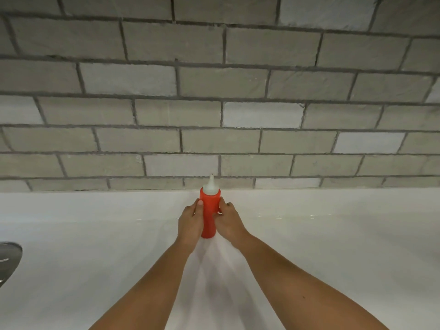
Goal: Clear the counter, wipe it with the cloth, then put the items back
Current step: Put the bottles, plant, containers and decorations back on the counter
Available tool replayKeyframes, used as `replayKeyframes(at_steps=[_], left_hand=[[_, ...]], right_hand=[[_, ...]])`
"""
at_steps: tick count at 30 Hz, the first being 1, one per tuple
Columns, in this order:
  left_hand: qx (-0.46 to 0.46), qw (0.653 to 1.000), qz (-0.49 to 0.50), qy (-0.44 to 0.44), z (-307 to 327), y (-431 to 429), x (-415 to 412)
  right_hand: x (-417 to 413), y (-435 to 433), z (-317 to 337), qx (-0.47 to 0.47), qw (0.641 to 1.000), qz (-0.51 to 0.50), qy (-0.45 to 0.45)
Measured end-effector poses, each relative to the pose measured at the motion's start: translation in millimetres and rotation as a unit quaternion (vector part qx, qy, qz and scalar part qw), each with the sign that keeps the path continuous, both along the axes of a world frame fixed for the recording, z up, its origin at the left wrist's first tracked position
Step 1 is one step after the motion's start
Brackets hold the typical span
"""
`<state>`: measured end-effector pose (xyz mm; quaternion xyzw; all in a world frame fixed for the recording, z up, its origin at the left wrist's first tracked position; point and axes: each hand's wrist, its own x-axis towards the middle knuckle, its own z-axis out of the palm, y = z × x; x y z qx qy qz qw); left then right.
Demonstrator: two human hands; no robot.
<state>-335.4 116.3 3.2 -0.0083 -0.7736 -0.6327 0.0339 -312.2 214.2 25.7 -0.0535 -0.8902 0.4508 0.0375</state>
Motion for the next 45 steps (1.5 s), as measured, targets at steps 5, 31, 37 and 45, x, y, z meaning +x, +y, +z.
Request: replayKeyframes(at_steps=[5, 31, 37, 45], left_hand=[[0.006, 1.0, 0.022, -0.012, -3.2, -17.0, -12.1], [0.015, 0.999, 0.015, -0.03, 1.6, -37.5, -14.8], [-0.011, 0.984, 0.146, 0.104, 22.5, -29.6, 9.1], [0.0, 0.975, 0.078, 0.209, 35.1, 20.7, 47.7]], right_hand=[[-11.4, -19.1, 2.8, 0.017, 0.999, 0.027, -0.011], [-15.9, -26.8, 2.4, -0.073, 0.992, 0.093, -0.043], [-0.2, -1.9, 11.2, -0.112, 0.984, 0.084, -0.107], [53.2, 52.4, 32.6, -0.163, 0.983, 0.011, -0.078]])
